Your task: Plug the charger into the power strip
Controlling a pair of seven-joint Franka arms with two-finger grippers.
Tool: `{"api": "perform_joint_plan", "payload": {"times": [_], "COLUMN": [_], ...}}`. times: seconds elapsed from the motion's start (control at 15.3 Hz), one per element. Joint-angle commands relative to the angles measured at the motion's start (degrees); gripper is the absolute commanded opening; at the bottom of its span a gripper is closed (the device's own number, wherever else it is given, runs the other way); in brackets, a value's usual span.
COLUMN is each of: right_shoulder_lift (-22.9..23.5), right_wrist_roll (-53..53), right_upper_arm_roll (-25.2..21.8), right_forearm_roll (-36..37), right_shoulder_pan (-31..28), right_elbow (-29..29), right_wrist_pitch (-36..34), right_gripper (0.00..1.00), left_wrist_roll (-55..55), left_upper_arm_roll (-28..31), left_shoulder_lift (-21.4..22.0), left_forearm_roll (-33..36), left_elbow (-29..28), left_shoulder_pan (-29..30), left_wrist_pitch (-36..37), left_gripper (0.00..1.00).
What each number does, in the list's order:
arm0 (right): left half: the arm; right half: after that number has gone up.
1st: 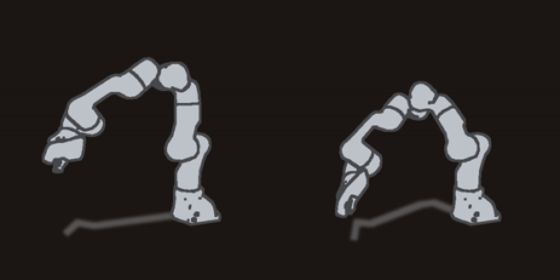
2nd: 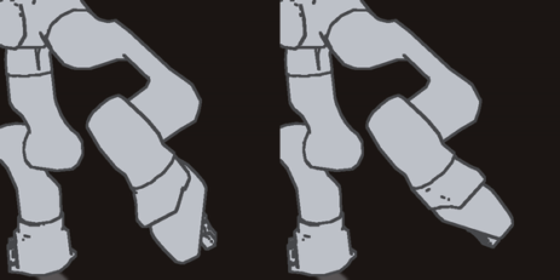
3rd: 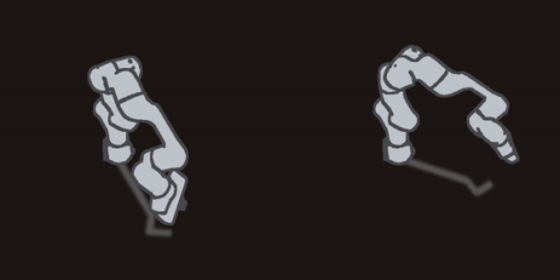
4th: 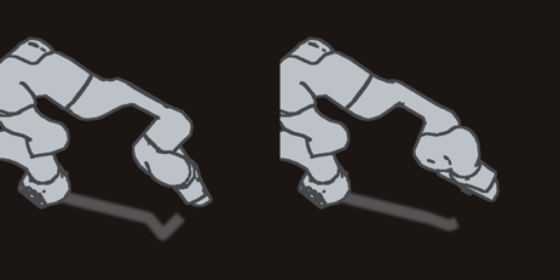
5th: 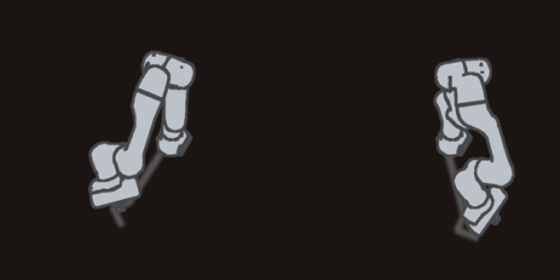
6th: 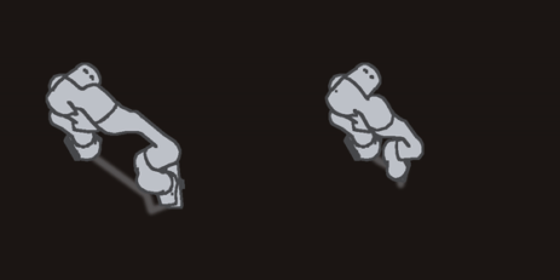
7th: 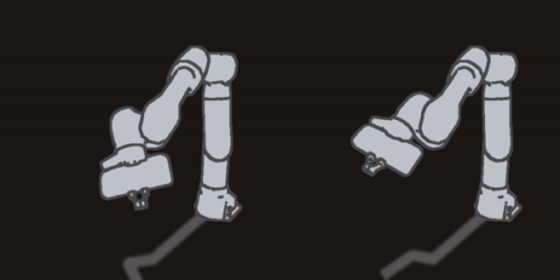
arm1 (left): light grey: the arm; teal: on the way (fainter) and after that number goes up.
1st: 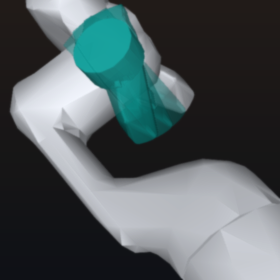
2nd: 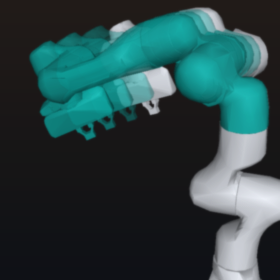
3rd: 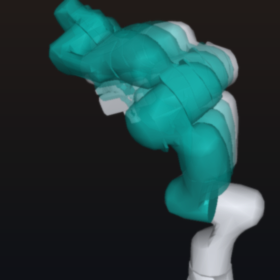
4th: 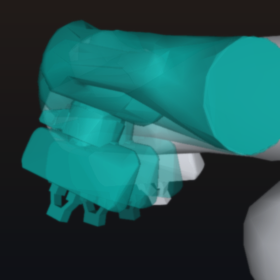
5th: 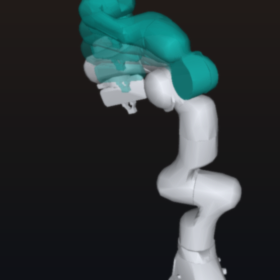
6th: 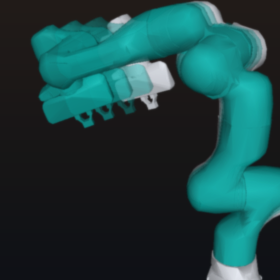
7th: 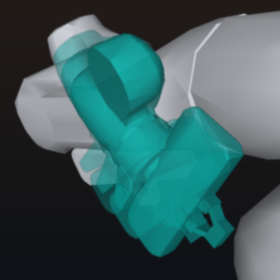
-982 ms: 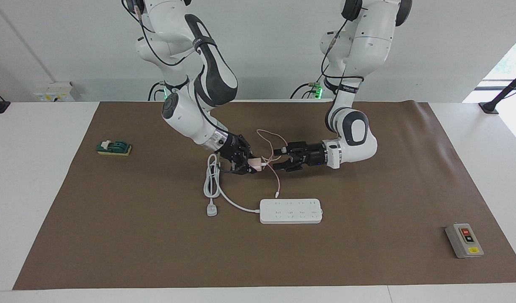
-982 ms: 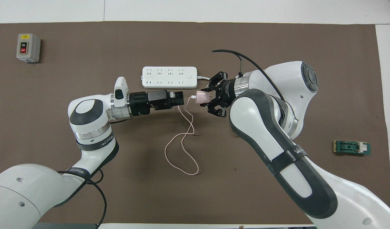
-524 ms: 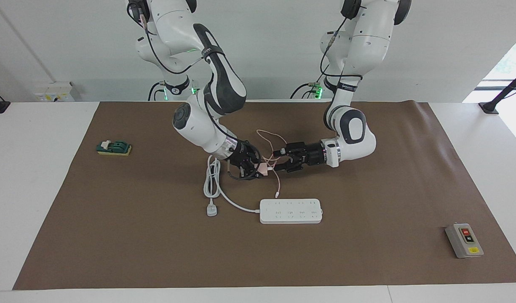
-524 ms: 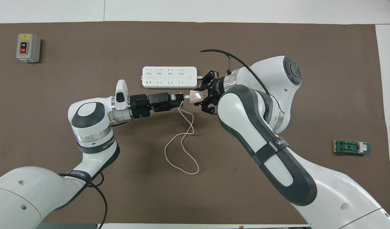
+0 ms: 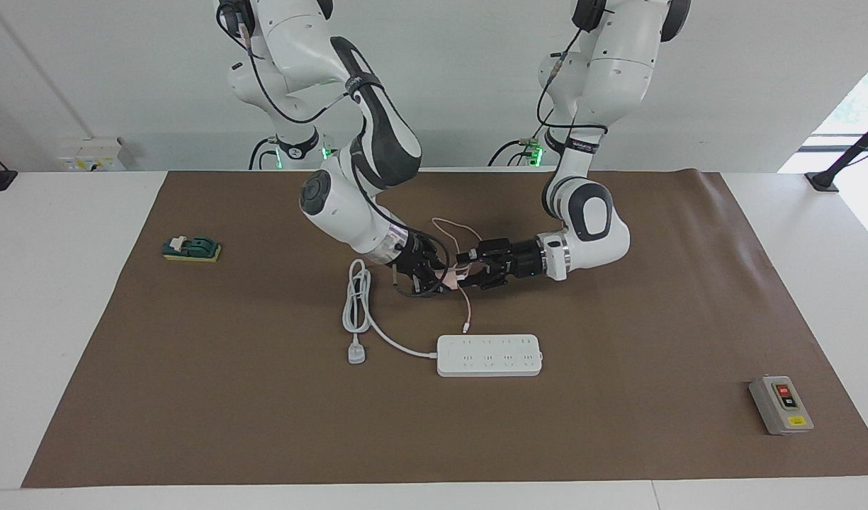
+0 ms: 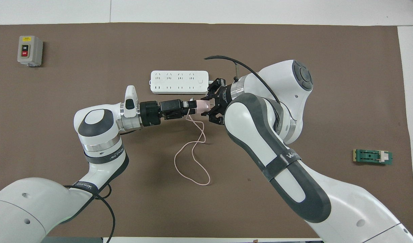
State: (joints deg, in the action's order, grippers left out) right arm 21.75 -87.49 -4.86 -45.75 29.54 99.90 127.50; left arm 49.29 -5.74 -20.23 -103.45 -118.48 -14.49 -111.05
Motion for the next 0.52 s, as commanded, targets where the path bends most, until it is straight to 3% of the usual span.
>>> {"api": "perform_joint_plan", "payload": {"times": [0.0, 0.46], "right_shoulder_lift": [0.1, 0.1], "right_wrist_roll": [-0.8, -0.8], "right_upper_arm_roll": [0.0, 0.0], "right_forearm_roll": [0.9, 0.9], "right_shoulder_pan": [-0.3, -0.2], "right_elbow": [-0.8, -0.6], "right_wrist_pitch": [-0.9, -0.8], "right_gripper": [0.00, 0.00], "left_wrist_roll": [1.0, 2.1], "left_upper_arm_roll": [1.1, 1.1], "left_shoulder_lift": [1.1, 0.9], "left_forearm_roll": [-0.9, -0.8], "left_elbow": [-1.1, -1.2], "left_shoulder_pan": [-2.2, -2.4], "left_wrist_pitch": [-1.4, -2.8], "left_gripper": [1.00, 1.00]}}
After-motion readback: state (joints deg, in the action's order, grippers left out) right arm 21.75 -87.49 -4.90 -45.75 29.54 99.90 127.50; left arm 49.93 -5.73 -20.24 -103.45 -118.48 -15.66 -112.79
